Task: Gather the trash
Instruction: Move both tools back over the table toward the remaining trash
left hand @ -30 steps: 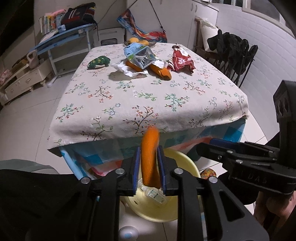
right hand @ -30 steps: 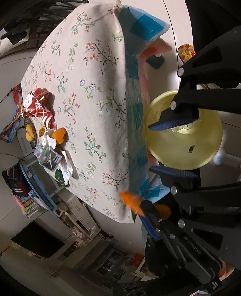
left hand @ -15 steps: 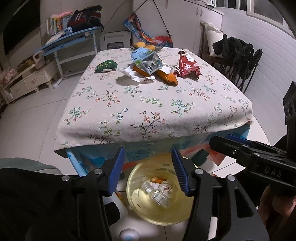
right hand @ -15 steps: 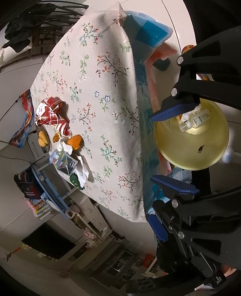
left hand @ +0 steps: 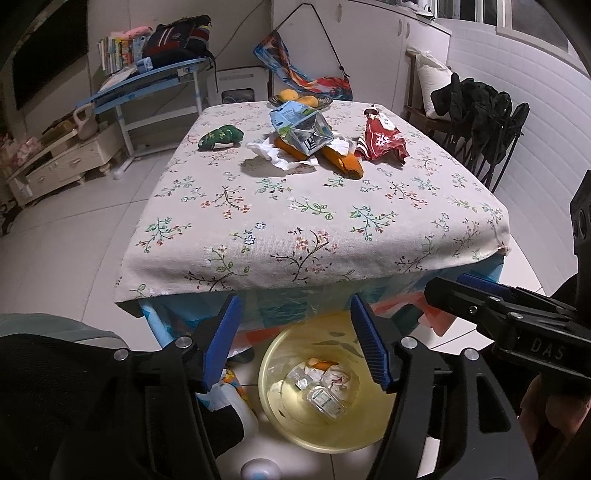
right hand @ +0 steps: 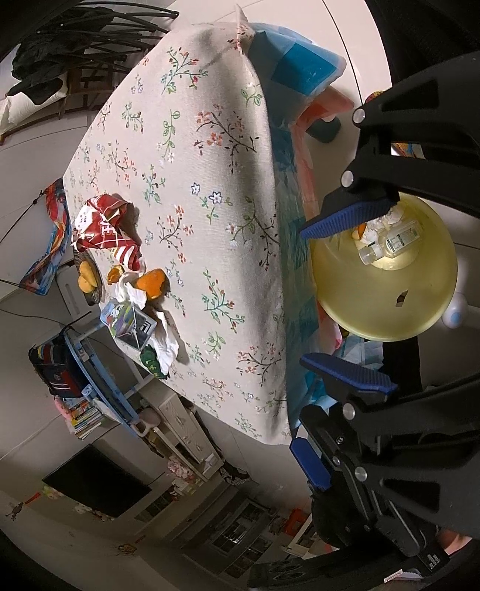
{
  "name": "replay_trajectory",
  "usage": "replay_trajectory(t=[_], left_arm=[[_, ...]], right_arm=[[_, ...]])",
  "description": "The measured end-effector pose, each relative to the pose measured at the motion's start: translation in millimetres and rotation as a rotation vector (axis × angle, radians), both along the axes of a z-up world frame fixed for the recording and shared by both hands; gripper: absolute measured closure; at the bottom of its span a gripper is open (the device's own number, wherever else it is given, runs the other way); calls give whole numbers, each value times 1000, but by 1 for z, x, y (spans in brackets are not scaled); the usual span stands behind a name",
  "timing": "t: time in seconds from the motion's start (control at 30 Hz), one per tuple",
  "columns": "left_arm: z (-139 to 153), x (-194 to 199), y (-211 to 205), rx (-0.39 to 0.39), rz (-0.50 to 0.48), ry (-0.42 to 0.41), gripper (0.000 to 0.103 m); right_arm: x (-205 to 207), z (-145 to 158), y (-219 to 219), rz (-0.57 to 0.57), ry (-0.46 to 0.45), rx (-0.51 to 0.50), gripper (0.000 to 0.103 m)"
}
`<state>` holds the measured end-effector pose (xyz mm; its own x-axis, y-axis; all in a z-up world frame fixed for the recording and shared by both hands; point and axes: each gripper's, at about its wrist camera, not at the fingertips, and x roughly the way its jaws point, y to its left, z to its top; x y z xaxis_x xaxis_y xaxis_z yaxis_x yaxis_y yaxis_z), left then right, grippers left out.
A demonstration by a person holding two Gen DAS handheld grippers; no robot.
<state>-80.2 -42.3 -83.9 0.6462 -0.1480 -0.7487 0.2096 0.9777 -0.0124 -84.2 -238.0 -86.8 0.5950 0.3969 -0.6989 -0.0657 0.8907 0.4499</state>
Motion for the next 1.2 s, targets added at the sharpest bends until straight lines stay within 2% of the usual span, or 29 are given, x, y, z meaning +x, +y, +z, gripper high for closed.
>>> replay_trajectory(t=[0.47, 0.73, 0.93, 1.2], left_arm=[[3, 3, 3, -12, 8, -1, 41], [28, 39, 31, -35, 83, -40, 40], [42, 68, 51, -31, 127, -59, 40], [45, 112, 68, -79, 179, -33, 39]], right_arm=[[0, 2, 1, -1, -8, -5, 39], [11, 28, 9, 36, -96, -29, 39], [36, 33, 11, 58, -111, -53, 39], [63, 32, 12, 84, -105, -74, 39]])
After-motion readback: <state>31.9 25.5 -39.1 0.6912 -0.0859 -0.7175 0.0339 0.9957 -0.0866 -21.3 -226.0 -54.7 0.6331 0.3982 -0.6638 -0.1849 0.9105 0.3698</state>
